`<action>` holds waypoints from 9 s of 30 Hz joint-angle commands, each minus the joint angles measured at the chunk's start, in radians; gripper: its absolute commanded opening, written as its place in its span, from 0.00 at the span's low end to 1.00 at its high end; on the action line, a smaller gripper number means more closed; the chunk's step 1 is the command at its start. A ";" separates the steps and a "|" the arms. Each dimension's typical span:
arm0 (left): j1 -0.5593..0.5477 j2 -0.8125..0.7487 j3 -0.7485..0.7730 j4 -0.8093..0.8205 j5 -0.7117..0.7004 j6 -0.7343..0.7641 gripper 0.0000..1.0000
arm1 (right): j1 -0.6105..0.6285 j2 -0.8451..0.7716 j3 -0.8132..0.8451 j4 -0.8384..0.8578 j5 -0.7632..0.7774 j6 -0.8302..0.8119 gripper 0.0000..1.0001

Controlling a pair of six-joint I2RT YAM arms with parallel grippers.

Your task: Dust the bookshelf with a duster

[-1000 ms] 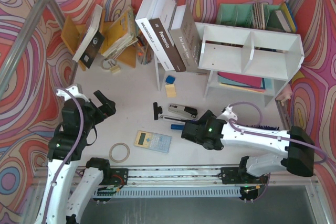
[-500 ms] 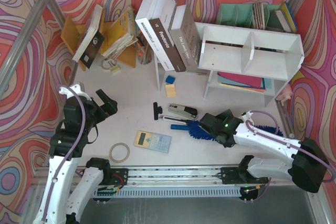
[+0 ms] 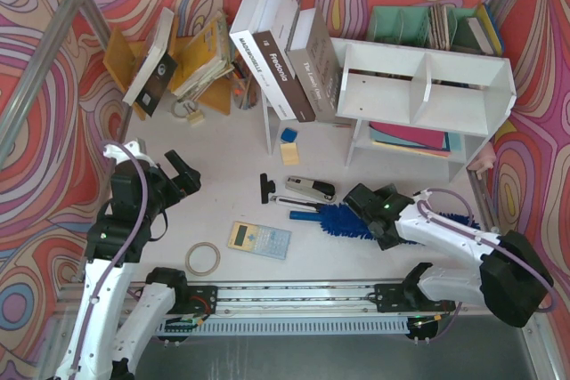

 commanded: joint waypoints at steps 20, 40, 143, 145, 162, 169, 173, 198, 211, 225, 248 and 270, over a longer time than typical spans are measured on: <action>0.005 -0.003 -0.012 0.014 -0.010 0.007 0.99 | -0.085 0.014 -0.129 0.093 -0.006 -0.026 0.51; 0.003 0.025 -0.018 0.057 0.110 0.009 0.98 | -0.084 -0.193 -0.057 0.004 0.068 -0.086 0.07; -1.216 0.778 0.125 0.598 -0.155 0.456 0.00 | -0.084 -0.555 -0.013 0.026 0.088 -0.321 0.69; -1.222 0.781 0.124 0.596 -0.158 0.459 0.00 | -0.084 -0.546 -0.002 0.027 0.097 -0.328 0.61; -1.224 0.879 0.144 0.547 -0.264 0.458 0.56 | -0.084 -0.603 0.052 0.013 0.055 -0.300 0.00; -1.213 0.907 0.128 0.555 -0.244 0.452 0.62 | -0.084 -0.607 0.052 0.019 0.038 -0.281 0.00; -1.212 0.931 0.130 0.542 -0.209 0.452 0.48 | -0.083 -0.614 0.053 0.027 0.040 -0.275 0.00; -1.230 0.831 0.243 0.331 -0.152 0.442 0.00 | -0.084 -0.645 0.248 -0.114 0.192 -0.450 0.98; -1.236 0.705 0.258 0.336 -0.180 0.379 0.00 | -0.084 -0.567 0.604 0.151 0.113 -1.161 0.99; -1.236 0.475 0.144 0.428 -0.469 0.324 0.00 | -0.085 -0.586 0.698 0.369 -0.046 -1.449 0.99; -1.215 0.699 0.483 0.402 -0.728 -0.063 0.00 | -0.084 -0.517 0.583 0.333 0.028 -1.263 0.99; -1.100 0.888 0.740 0.133 -0.479 -0.348 0.00 | -0.084 -0.550 0.523 0.308 0.093 -1.294 0.99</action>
